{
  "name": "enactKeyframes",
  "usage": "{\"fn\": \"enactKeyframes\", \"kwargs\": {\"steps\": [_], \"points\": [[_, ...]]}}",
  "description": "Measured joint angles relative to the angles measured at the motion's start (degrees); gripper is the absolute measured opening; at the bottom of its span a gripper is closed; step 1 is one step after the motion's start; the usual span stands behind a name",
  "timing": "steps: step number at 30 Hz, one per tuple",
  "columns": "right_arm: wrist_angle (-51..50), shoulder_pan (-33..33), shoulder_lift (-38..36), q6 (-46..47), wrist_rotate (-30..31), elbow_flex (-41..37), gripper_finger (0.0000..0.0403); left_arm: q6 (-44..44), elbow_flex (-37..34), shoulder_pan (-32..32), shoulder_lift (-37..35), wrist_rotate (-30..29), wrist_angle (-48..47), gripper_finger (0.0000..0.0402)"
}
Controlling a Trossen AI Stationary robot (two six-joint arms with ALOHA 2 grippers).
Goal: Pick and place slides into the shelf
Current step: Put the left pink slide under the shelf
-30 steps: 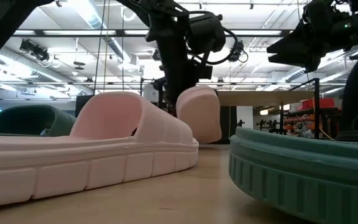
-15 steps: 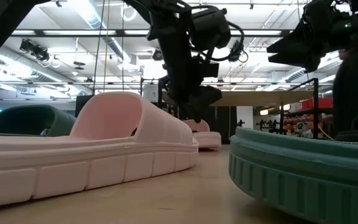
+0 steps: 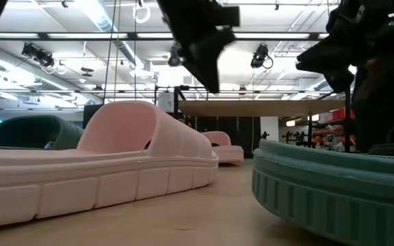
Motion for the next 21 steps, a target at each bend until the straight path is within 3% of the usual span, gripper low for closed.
{"fn": "enactKeyframes", "kwargs": {"steps": [3,7,13,16,21], "points": [[5.1,1.8,5.1,1.6,0.0,0.0,0.0013,-0.8,0.0,-0.2,-2.9,-1.1,-4.0,0.0010],[12.3,4.4,12.9,4.5,-0.2,0.5,0.0010,-2.6,0.0,-0.2,-7.5,-5.6,-11.1,0.0007],[11.6,5.8,25.1,1.3,1.3,9.2,0.0005,-3.9,0.0,-0.2,-15.0,-11.2,-14.4,0.0009],[1.9,5.8,31.1,-0.7,1.4,17.3,0.0003,-1.2,0.0,-0.2,-18.1,-11.8,-14.5,0.0004],[-16.8,5.5,41.3,4.3,1.7,30.1,0.0002,0.5,0.0,0.4,-22.8,-14.7,-14.0,0.0009]]}}
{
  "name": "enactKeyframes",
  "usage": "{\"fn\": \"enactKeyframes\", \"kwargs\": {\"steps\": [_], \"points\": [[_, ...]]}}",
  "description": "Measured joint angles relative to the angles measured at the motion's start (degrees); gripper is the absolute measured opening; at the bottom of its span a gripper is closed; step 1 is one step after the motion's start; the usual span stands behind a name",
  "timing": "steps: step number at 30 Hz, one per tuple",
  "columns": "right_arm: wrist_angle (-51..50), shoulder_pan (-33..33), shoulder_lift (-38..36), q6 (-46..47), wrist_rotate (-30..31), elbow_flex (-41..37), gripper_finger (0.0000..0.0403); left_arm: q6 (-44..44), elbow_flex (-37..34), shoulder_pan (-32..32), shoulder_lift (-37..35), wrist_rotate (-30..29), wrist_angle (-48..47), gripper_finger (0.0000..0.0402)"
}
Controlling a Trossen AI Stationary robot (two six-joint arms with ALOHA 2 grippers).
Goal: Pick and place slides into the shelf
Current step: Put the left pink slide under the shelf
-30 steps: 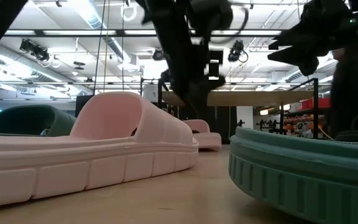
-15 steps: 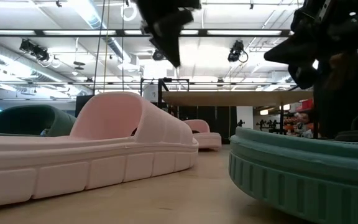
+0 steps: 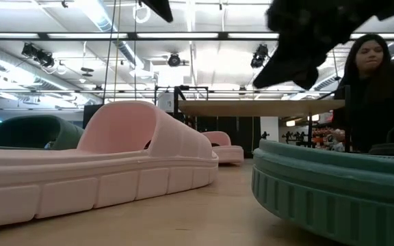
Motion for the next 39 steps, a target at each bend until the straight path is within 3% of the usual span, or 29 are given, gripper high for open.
{"fn": "enactKeyframes", "kwargs": {"steps": [7,14,29,39], "points": [[-3.8,-2.7,11.9,1.9,-3.7,10.3,0.0002,3.0,0.0,0.3,-4.3,-0.6,0.4,0.0008],[-9.3,-7.1,20.2,5.4,-4.6,13.6,0.0000,3.6,0.0,0.3,-5.5,-0.9,0.3,0.0004],[-10.1,-13.2,24.0,4.7,-4.7,13.6,0.0000,5.1,0.0,0.3,-5.5,-2.2,1.0,0.0014],[-1.5,-18.5,26.3,0.3,-4.7,13.6,0.0000,7.7,0.0,0.3,-5.5,-3.6,1.6,0.0008]]}}
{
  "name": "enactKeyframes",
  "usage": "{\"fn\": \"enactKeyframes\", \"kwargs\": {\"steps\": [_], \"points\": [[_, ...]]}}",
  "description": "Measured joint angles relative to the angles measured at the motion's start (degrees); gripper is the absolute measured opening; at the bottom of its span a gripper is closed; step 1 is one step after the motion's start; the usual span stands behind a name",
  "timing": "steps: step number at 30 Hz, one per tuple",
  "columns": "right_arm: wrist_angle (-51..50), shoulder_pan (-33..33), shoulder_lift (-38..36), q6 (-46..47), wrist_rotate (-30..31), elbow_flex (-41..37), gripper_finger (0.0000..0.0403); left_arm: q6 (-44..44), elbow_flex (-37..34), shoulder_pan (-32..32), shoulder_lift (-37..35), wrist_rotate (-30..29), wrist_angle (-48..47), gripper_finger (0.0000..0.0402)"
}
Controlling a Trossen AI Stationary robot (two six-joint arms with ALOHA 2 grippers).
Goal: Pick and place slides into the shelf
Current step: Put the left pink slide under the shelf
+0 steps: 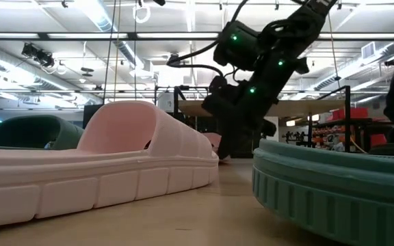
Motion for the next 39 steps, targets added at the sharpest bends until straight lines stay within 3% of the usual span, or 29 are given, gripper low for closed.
{"fn": "enactKeyframes", "kwargs": {"steps": [16,25,30,39], "points": [[7.6,-6.7,0.8,-5.8,-1.4,0.0,0.0000,0.2,0.0,2.2,0.0,0.0,0.4,0.0020],[9.9,-6.9,0.7,-8.0,-2.5,0.0,0.0000,0.3,0.0,2.4,0.0,0.0,0.5,0.0004],[10.0,-6.2,0.7,-8.2,-3.2,0.0,0.0001,0.3,0.0,2.4,0.0,0.0,0.6,0.0019],[11.7,-5.8,0.6,-9.6,-3.9,0.0,0.0027,0.3,0.0,2.4,0.0,0.0,0.5,0.0011]]}}
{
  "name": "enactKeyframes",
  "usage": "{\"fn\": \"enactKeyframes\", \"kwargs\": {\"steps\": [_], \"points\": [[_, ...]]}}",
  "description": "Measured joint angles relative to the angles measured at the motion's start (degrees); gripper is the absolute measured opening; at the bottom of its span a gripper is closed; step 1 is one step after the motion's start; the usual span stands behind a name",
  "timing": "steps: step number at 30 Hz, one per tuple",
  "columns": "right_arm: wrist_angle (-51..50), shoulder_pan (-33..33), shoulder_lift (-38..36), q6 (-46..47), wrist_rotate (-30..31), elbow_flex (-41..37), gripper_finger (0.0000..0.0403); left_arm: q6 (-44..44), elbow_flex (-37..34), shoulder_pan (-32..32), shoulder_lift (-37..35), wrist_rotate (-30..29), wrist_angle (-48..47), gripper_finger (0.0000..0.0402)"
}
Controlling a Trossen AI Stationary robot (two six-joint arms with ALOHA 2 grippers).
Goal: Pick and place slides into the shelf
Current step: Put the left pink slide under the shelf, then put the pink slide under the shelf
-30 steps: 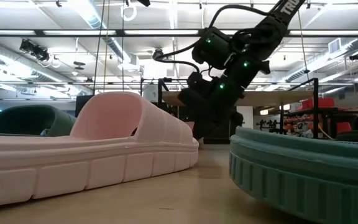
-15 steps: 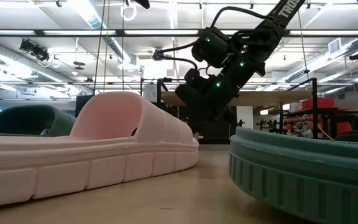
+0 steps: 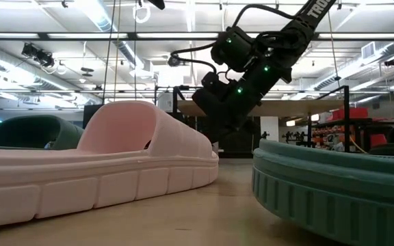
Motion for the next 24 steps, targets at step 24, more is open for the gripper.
{"fn": "enactKeyframes", "kwargs": {"steps": [24], "points": [[-7.1,19.3,-15.7,-1.8,-12.0,0.0,0.0059,1.2,-0.2,-3.1,2.1,32.0,-13.9,0.0026]]}}
